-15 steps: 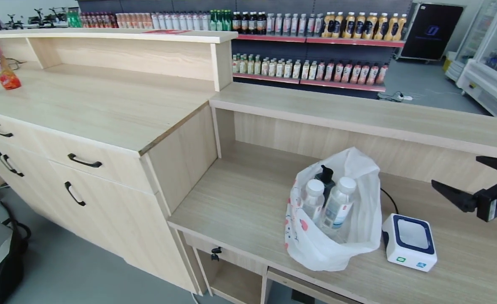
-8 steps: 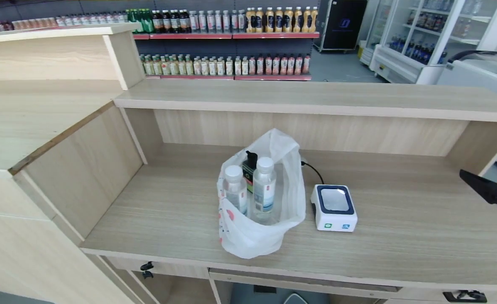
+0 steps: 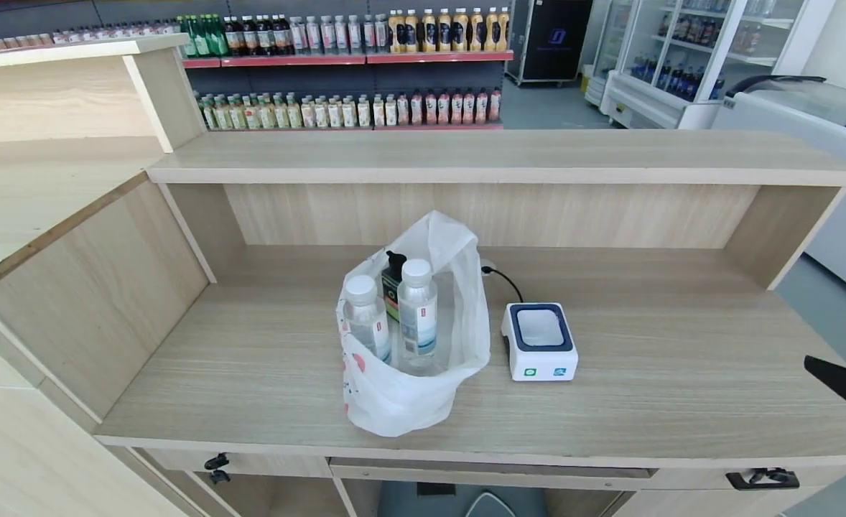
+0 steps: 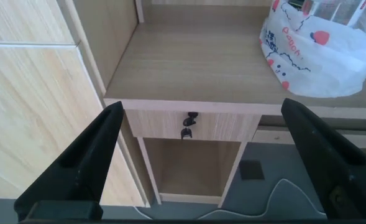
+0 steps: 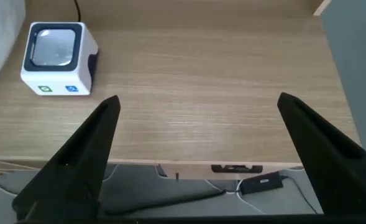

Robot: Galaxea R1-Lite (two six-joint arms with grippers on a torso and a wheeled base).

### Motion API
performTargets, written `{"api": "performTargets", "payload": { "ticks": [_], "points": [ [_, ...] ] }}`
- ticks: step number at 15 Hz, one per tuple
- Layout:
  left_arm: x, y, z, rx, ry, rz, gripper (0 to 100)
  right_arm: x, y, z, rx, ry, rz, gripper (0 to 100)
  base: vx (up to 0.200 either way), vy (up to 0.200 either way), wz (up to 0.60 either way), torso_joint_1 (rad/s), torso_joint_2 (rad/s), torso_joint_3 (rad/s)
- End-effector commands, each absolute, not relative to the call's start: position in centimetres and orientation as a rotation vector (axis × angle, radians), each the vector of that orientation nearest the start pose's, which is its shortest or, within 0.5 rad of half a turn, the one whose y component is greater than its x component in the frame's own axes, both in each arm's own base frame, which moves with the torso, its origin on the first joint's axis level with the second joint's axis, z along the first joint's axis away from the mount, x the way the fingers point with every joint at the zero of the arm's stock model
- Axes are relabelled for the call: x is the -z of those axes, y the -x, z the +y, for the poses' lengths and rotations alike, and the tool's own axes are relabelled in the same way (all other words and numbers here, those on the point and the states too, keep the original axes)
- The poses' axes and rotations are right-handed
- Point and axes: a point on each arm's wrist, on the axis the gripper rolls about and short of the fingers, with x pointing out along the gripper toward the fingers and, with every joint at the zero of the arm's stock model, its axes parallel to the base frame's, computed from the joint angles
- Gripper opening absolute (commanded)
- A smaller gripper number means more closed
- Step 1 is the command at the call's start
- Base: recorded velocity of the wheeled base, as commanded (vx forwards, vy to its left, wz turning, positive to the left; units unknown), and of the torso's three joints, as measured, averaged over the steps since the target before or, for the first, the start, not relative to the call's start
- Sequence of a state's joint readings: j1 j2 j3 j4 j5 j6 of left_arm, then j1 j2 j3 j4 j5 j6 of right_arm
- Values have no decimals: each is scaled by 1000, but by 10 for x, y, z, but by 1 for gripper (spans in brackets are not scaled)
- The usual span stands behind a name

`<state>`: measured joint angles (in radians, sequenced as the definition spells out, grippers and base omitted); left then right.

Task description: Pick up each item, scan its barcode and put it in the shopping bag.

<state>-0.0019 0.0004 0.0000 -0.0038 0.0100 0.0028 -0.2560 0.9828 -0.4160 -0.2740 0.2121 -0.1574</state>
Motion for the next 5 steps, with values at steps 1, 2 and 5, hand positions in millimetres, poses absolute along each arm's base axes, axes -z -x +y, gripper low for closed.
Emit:
{"api": "performTargets", "payload": {
  "ticks": [1, 2, 5],
  "points": [
    [-76, 23, 0, -8, -3, -5, 100, -197, -101, -21, 22, 100, 226, 100, 0, 0, 0, 0, 0, 0],
    [-76, 23, 0, -8, -3, -5, 100, -197, -101, -21, 21, 100, 226, 100, 0, 0, 0, 0, 0, 0],
    [-76, 23, 0, -8, -3, -5, 100, -198, -99, -20, 21, 97, 217, 100, 0, 0, 0, 0, 0, 0]
  ]
}}
